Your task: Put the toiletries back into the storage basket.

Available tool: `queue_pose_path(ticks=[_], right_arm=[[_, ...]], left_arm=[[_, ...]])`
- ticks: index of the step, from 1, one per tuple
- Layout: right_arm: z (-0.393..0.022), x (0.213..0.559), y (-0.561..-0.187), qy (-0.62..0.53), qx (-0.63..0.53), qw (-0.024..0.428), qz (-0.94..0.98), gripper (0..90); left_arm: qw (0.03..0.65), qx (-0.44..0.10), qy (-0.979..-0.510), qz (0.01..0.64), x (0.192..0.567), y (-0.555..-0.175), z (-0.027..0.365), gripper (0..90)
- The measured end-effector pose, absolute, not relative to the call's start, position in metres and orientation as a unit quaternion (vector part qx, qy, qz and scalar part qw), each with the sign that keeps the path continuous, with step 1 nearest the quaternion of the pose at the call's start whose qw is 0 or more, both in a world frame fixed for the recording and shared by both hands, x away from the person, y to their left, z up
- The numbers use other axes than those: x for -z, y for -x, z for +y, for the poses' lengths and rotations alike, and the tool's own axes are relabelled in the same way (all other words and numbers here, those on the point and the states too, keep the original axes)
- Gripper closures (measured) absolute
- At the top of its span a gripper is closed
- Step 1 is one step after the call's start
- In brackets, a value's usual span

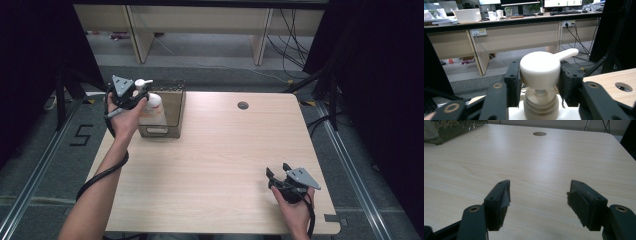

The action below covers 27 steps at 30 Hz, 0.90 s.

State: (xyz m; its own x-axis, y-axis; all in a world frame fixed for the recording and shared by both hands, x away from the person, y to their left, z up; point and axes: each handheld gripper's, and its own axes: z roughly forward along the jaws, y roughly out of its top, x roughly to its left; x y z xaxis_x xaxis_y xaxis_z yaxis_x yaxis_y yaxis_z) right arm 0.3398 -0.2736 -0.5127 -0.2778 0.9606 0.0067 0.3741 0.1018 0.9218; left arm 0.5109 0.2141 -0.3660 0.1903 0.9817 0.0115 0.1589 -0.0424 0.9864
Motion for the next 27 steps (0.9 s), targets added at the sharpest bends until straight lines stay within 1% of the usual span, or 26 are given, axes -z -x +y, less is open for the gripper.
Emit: queue_pose_path(ticks=[1, 2, 7, 14, 24, 25, 27], right_arm=[[-0.271, 0.513, -0.339, -0.516, -0.449, 0.315, 0.658, 34.6], [-0.27, 0.512, -0.338, -0.52, -0.446, 0.313, 0.658, 34.6], [-0.272, 0.513, -0.34, -0.505, -0.446, 0.323, 0.664, 34.6], [-0.273, 0.514, -0.341, -0.503, -0.452, 0.321, 0.663, 34.5], [-0.273, 0.513, -0.34, -0.51, -0.448, 0.319, 0.662, 34.5], [-0.274, 0.513, -0.34, -0.503, -0.444, 0.329, 0.664, 34.5], [-0.274, 0.513, -0.34, -0.504, -0.444, 0.331, 0.663, 34.5]], left_arm=[[0.496, -0.416, -0.589, 0.483, 0.365, -0.51, 0.215, 50.2], [0.496, -0.417, -0.588, 0.484, 0.365, -0.509, 0.215, 47.7], [0.495, -0.418, -0.588, 0.484, 0.365, -0.506, 0.217, 40.2], [0.494, -0.41, -0.595, 0.483, 0.367, -0.499, 0.219, 37.3], [0.498, -0.409, -0.598, 0.477, 0.371, -0.482, 0.221, 36.7], [0.499, -0.407, -0.598, 0.478, 0.371, -0.48, 0.222, 36.7], [0.499, -0.407, -0.598, 0.476, 0.372, -0.476, 0.222, 36.7]])
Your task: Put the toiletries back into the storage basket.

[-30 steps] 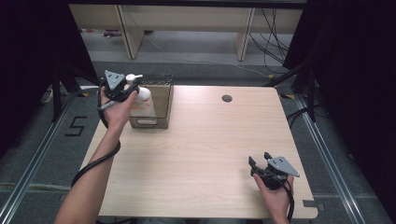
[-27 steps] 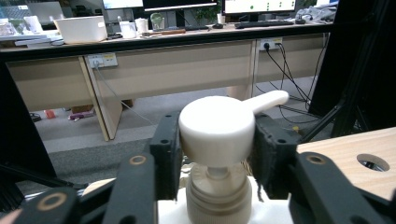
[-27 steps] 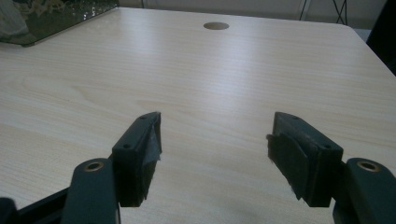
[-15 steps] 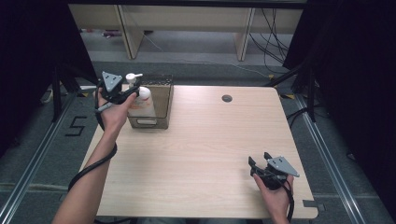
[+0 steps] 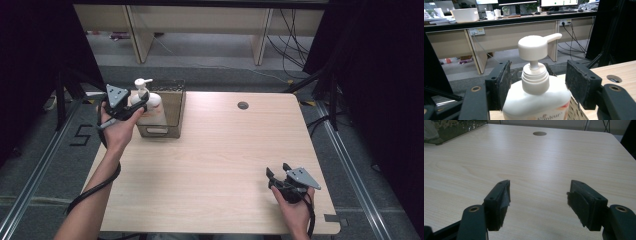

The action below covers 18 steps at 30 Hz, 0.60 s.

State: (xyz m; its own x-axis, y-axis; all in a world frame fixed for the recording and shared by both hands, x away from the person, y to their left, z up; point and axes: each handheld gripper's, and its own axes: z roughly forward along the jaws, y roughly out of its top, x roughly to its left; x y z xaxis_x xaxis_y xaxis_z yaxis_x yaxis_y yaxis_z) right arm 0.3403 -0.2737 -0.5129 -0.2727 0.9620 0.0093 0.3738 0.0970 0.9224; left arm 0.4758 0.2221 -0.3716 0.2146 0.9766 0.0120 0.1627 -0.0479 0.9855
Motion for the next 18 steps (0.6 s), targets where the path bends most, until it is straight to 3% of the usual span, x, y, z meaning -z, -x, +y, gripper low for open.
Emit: queue_pose_path(ticks=[18], right_arm=[[-0.273, 0.513, -0.34, -0.508, -0.45, 0.322, 0.66, 34.3]], left_arm=[[0.512, -0.402, -0.604, 0.46, 0.382, -0.442, 0.218, 36.5]])
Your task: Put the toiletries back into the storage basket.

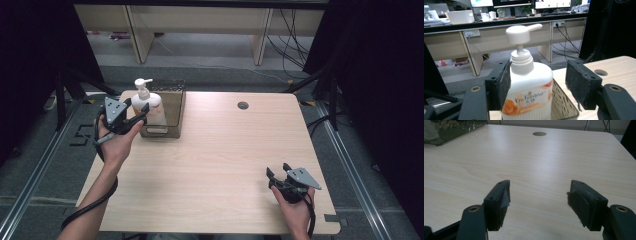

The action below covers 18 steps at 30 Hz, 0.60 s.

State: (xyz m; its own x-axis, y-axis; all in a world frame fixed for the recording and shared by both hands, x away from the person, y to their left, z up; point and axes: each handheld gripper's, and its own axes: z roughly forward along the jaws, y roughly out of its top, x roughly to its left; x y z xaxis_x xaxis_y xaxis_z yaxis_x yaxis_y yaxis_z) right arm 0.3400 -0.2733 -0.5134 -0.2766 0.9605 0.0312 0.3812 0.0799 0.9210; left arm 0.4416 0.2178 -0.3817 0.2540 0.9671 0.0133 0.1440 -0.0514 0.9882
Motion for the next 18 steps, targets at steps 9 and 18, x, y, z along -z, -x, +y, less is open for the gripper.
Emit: queue_pose_path(ticks=[9, 18], right_arm=[[-0.273, 0.513, -0.34, -0.508, -0.45, 0.322, 0.66, 34.3], [-0.274, 0.513, -0.341, -0.502, -0.445, 0.334, 0.662, 34.2]], left_arm=[[0.511, -0.393, -0.612, 0.458, 0.397, -0.426, 0.219, 36.4], [0.507, -0.377, -0.618, 0.468, 0.418, -0.414, 0.223, 35.3]])
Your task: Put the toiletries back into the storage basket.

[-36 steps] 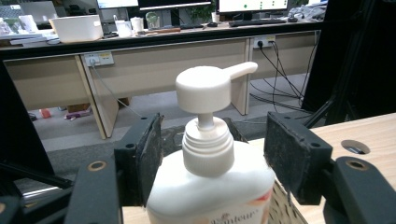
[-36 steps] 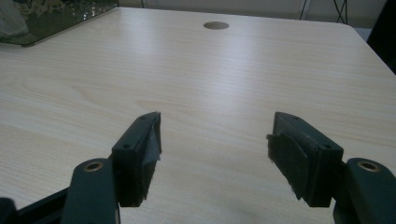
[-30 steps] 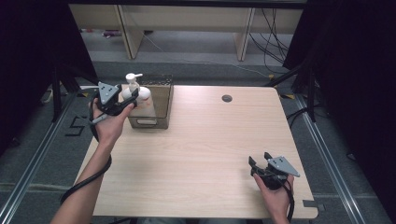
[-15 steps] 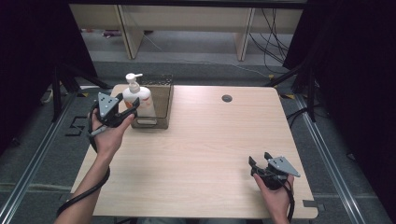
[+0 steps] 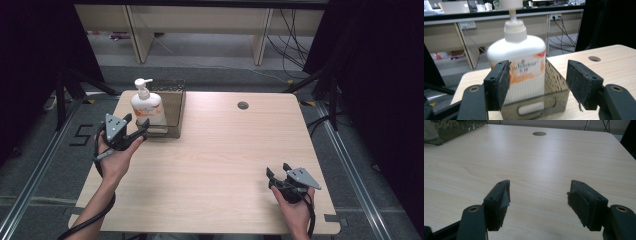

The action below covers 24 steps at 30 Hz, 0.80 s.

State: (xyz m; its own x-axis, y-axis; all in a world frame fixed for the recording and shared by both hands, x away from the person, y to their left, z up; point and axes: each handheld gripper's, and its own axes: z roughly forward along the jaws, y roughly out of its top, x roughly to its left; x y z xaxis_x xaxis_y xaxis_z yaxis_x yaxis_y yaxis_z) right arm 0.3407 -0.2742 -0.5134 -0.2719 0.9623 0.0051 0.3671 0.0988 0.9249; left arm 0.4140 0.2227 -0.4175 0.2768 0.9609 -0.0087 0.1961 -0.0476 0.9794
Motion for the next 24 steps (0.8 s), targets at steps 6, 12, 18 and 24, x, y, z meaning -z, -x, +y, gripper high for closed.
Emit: queue_pose_path(ticks=[6, 12, 18, 24], right_arm=[[-0.274, 0.513, -0.34, -0.505, -0.444, 0.331, 0.662, 34.2], [-0.274, 0.513, -0.34, -0.504, -0.444, 0.33, 0.664, 34.2], [-0.272, 0.513, -0.339, -0.513, -0.445, 0.32, 0.66, 34.3], [-0.274, 0.513, -0.34, -0.504, -0.443, 0.33, 0.664, 34.3]], left_arm=[[0.499, -0.369, -0.619, 0.482, 0.439, -0.407, 0.229, 35.3], [0.496, -0.359, -0.619, 0.491, 0.455, -0.401, 0.234, 36.3], [0.49, -0.358, -0.619, 0.499, 0.471, -0.396, 0.239, 36.5], [0.484, -0.352, -0.624, 0.504, 0.486, -0.392, 0.241, 36.7]])
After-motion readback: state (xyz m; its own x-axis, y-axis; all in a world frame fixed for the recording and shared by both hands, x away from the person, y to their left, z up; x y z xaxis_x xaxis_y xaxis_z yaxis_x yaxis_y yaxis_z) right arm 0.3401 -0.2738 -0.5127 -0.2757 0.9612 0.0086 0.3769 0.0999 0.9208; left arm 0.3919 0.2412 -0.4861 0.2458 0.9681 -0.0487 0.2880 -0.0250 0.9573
